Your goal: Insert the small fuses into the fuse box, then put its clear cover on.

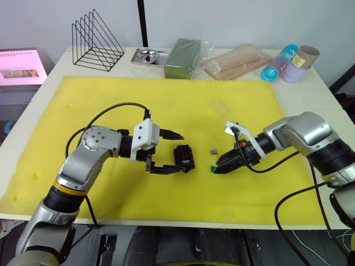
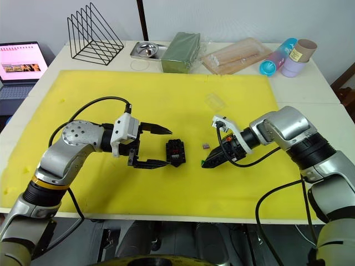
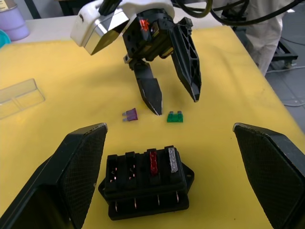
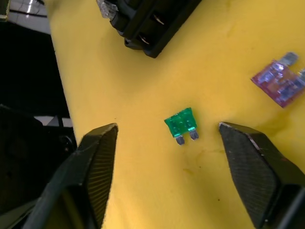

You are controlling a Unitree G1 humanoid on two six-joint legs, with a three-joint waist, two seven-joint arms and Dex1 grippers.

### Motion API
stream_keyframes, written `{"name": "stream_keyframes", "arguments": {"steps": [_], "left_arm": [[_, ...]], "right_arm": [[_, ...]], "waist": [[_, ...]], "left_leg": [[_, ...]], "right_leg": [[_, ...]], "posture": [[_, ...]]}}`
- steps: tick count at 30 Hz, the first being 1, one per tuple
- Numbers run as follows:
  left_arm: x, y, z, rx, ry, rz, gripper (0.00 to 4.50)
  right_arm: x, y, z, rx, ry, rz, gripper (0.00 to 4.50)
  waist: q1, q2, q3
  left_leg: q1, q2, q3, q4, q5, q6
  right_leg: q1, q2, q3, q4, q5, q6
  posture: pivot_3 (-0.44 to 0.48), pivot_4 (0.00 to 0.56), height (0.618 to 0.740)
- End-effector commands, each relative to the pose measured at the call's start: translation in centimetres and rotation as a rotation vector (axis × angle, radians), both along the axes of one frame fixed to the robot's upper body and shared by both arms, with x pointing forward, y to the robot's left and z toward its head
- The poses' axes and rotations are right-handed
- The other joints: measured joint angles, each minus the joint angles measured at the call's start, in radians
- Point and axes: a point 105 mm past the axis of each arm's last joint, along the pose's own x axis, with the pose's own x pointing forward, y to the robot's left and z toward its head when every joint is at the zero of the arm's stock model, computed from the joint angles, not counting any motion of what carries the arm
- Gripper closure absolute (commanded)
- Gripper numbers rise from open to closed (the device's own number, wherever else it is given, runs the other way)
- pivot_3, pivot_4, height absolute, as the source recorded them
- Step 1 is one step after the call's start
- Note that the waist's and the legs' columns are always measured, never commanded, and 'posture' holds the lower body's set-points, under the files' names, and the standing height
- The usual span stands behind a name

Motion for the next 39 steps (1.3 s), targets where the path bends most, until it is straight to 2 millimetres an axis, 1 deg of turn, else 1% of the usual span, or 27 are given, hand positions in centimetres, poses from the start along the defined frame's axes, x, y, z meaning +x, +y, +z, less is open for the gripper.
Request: {"name": "stream_keyframes", "arguments": {"steps": [1,15,22,25,26,35,36,37,39], "left_arm": [[-0.3,0.1,0.9,-0.011,-0.041,-0.002,0.0],[-0.6,-0.1,0.9,-0.026,-0.036,0.007,0.0],[-0.6,0.0,0.9,-0.025,-0.038,0.013,0.0],[-0.6,0.0,0.9,-0.025,-0.039,0.013,0.0],[-0.6,0.0,0.9,-0.025,-0.04,0.013,0.0],[-0.5,-0.1,0.9,-0.024,-0.043,0.016,0.0],[-0.5,-0.1,0.9,-0.025,-0.044,0.016,0.0],[-0.5,-0.1,0.9,-0.025,-0.044,0.016,0.0],[-0.5,-0.2,0.9,-0.026,-0.045,0.016,0.0]], "right_arm": [[0.2,0.6,0.5,0.01,-0.006,0.038,0.9],[-0.4,1.8,0.2,0.016,0.048,0.102,0.9],[0.2,1.8,-0.2,0.007,0.046,0.093,0.9],[0.9,1.5,-0.4,-0.006,0.043,0.074,1.4],[1.1,1.4,-0.5,-0.011,0.043,0.069,1.64],[1.5,1.2,-0.2,-0.008,0.049,0.072,1.64],[1.5,1.2,-0.1,-0.008,0.049,0.072,1.98],[1.5,1.2,-0.1,-0.008,0.048,0.072,2.1],[1.6,1.2,-0.1,-0.009,0.047,0.074,2.87]], "waist": [[0.0,0.0,0.0],[-0.002,0.0,0.0],[-0.003,0.0,0.0],[-0.005,0.0,0.0],[-0.005,0.0,0.0],[-0.004,0.0,0.0],[-0.004,0.0,0.0],[-0.003,0.0,0.0],[-0.003,0.0,0.0]], "left_leg": [[0.0,0.0,0.0,0.0,0.0,0.0],[0.001,0.0,-0.001,0.0,0.0,0.0],[0.001,0.0,-0.001,0.0,0.0,0.0],[0.001,0.0,-0.001,0.0,0.0,0.0],[0.001,0.0,-0.001,0.0,0.0,0.0],[0.001,0.0,-0.001,0.0,0.0,0.0],[0.001,0.0,-0.001,0.0,0.0,0.0],[0.001,0.0,-0.001,0.0,0.0,0.0],[0.001,-0.001,-0.001,0.0,0.0,0.0]], "right_leg": [[0.0,0.0,0.0,0.0,0.0,0.0],[0.0,0.0,0.0,0.001,0.0,0.0],[0.0,0.0,0.0,0.001,0.0,0.0],[0.0,0.0,0.0,0.001,0.0,0.0],[0.0,0.0,0.0,0.001,0.0,0.0],[0.0,0.0,0.0,0.002,0.0,0.0],[0.0,0.0,0.0,0.002,0.0,0.0],[0.0,0.0,0.0,0.002,0.0,0.0],[0.0,0.0,0.0,0.002,0.0,0.0]], "posture": [[0.0,0.15,0.74],[0.0,0.15,0.74],[0.0,0.15,0.74],[0.0,0.15,0.74],[0.0,0.15,0.74],[0.0,0.15,0.74],[0.0,0.15,0.74],[0.0,0.15,0.74],[0.0,0.15,0.74]]}}
